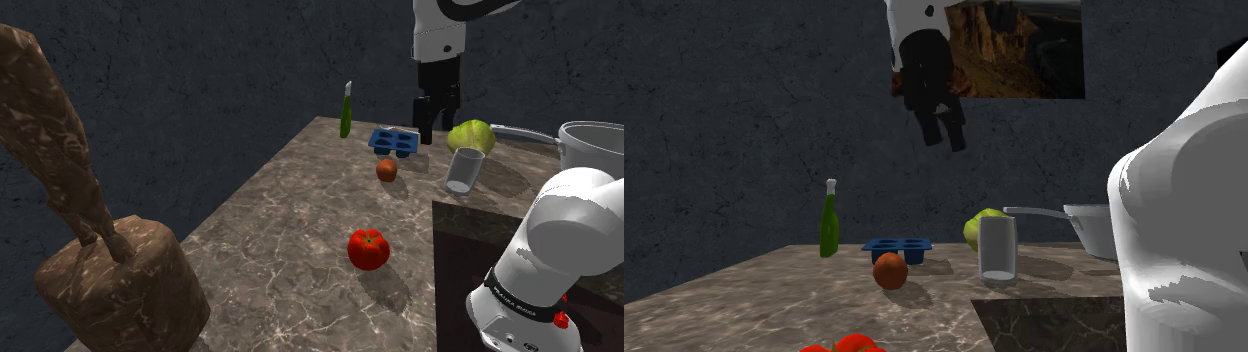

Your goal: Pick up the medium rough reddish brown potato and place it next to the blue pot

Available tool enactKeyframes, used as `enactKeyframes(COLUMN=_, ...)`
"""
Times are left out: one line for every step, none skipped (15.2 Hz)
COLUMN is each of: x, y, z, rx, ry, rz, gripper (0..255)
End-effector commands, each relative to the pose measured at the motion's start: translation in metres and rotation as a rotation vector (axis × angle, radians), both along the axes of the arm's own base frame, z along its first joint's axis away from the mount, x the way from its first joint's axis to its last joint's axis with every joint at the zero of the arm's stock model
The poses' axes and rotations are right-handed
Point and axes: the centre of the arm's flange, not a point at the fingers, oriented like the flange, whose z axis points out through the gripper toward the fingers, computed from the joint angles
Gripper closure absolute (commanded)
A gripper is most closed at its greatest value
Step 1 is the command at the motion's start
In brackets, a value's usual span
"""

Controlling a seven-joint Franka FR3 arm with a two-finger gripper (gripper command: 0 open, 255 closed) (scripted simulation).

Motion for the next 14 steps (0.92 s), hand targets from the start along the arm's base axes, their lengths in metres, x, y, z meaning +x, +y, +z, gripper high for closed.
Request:
enactKeyframes(x=0.000, y=0.000, z=0.000, rx=0.000, ry=0.000, rz=0.000, gripper=0)
enactKeyframes(x=0.007, y=0.002, z=-0.010, rx=-0.023, ry=-0.008, rz=-0.027, gripper=0)
enactKeyframes(x=0.015, y=0.004, z=-0.020, rx=-0.046, ry=-0.017, rz=-0.055, gripper=0)
enactKeyframes(x=0.022, y=0.005, z=-0.030, rx=-0.069, ry=-0.025, rz=-0.082, gripper=0)
enactKeyframes(x=0.030, y=0.006, z=-0.040, rx=-0.092, ry=-0.034, rz=-0.110, gripper=0)
enactKeyframes(x=0.038, y=0.006, z=-0.051, rx=-0.115, ry=-0.042, rz=-0.137, gripper=0)
enactKeyframes(x=0.046, y=0.006, z=-0.060, rx=-0.138, ry=-0.050, rz=-0.165, gripper=0)
enactKeyframes(x=0.054, y=0.005, z=-0.070, rx=-0.162, ry=-0.059, rz=-0.192, gripper=0)
enactKeyframes(x=0.061, y=0.004, z=-0.080, rx=-0.185, ry=-0.067, rz=-0.219, gripper=0)
enactKeyframes(x=0.070, y=0.003, z=-0.090, rx=-0.208, ry=-0.076, rz=-0.247, gripper=0)
enactKeyframes(x=0.078, y=0.001, z=-0.099, rx=-0.231, ry=-0.084, rz=-0.274, gripper=0)
enactKeyframes(x=0.086, y=-0.001, z=-0.109, rx=-0.254, ry=-0.092, rz=-0.302, gripper=0)
enactKeyframes(x=0.094, y=-0.004, z=-0.118, rx=-0.277, ry=-0.101, rz=-0.329, gripper=0)
enactKeyframes(x=0.102, y=-0.007, z=-0.128, rx=-0.300, ry=-0.109, rz=-0.357, gripper=0)
